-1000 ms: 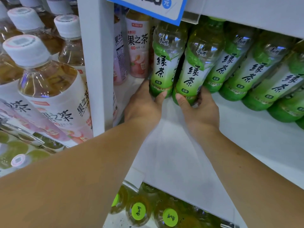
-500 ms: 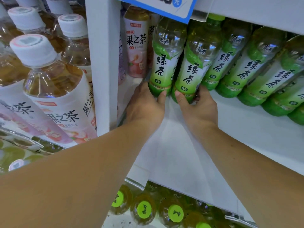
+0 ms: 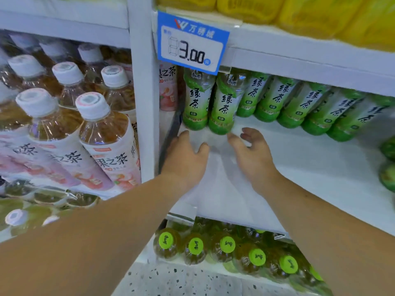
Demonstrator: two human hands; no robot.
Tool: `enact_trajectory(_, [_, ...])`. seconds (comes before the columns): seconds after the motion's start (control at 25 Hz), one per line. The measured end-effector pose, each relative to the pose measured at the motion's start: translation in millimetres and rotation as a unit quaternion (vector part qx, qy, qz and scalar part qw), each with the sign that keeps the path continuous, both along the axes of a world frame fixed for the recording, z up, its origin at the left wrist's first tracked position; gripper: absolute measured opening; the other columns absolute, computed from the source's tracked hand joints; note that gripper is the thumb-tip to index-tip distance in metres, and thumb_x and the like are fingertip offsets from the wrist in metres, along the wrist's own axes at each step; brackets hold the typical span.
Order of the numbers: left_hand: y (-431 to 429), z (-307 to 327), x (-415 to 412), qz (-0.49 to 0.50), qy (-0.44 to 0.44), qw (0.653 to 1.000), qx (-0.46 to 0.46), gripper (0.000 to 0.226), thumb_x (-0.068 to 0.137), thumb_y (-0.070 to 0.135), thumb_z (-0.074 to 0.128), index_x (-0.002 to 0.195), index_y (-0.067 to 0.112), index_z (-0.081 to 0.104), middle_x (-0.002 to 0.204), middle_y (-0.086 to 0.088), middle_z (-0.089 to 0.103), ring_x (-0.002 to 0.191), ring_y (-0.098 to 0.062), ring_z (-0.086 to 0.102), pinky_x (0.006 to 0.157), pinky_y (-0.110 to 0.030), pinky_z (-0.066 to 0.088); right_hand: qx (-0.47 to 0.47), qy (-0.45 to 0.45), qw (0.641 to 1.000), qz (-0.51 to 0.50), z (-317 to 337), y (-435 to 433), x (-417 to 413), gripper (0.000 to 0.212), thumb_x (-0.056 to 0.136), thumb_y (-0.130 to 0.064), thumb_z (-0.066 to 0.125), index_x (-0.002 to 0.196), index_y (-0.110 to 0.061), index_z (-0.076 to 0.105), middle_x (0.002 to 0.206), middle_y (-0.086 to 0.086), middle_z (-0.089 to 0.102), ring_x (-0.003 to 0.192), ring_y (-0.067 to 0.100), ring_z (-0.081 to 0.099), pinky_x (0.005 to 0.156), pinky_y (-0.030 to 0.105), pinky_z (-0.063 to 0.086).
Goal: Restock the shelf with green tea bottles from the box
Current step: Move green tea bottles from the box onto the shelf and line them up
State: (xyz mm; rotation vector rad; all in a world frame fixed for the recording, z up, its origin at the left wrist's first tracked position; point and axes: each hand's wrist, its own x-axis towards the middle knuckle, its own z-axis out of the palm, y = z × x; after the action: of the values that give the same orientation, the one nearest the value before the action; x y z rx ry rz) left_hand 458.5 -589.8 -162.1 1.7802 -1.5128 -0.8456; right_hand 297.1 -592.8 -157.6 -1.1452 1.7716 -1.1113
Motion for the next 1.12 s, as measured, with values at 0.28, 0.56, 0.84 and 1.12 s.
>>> enact_trajectory(0.28, [75.8, 43.2, 18.4, -0.047, 0.167, 0.979, 0.11, 0.059, 0.097, 0.042, 0.061, 0.151, 0.027, 0.042, 0.146, 0.003, 0.052, 0.126, -0.015, 0.052, 0.097, -0.026, 0.042, 0.058, -0.044, 0.997, -0.016, 24.1, 92.6, 11.5, 0.05, 0.099, -0.05, 0.054, 0.143, -0.03, 0.048, 0.139, -0.005, 0.055, 0.121, 0.017, 0.058, 0.104, 0.035, 0.044])
enact_trajectory(0.56, [166.9, 110.7, 40.2, -0.072, 0.185, 0.969, 0.15, 0.048, 0.101, 0.043, 0.056, 0.145, 0.027, 0.051, 0.123, 0.016, 0.052, 0.085, 0.02, 0.046, 0.062, 0.002, 0.033, 0.102, -0.011, 0.995, -0.002, 86.4, 197.3, 14.7, 0.052, 0.1, -0.052, 0.052, 0.147, -0.03, 0.043, 0.134, -0.013, 0.051, 0.107, 0.008, 0.059, 0.072, 0.016, 0.042])
enact_trajectory(0.84, [250.8, 160.6, 48.7, -0.088, 0.217, 0.949, 0.21, 0.051, 0.102, 0.043, 0.056, 0.148, 0.023, 0.049, 0.128, 0.013, 0.053, 0.101, 0.006, 0.053, 0.084, -0.017, 0.041, 0.142, -0.044, 0.986, -0.076, 159.8, 312.1, 16.0, 0.053, 0.102, -0.053, 0.048, 0.149, -0.027, 0.045, 0.123, -0.023, 0.05, 0.111, 0.006, 0.05, 0.088, 0.021, 0.038])
enact_trajectory(1.12, [321.5, 197.5, 9.2, -0.167, 0.196, 0.939, 0.228, 0.053, 0.102, 0.046, 0.053, 0.15, 0.026, 0.045, 0.131, 0.016, 0.048, 0.119, -0.005, 0.045, 0.098, -0.031, 0.034, 0.18, -0.092, 0.966, -0.162, 185.8, 436.4, -18.1, 0.055, 0.103, -0.051, 0.048, 0.152, -0.027, 0.041, 0.15, -0.01, 0.043, 0.127, 0.008, 0.043, 0.101, 0.034, 0.038])
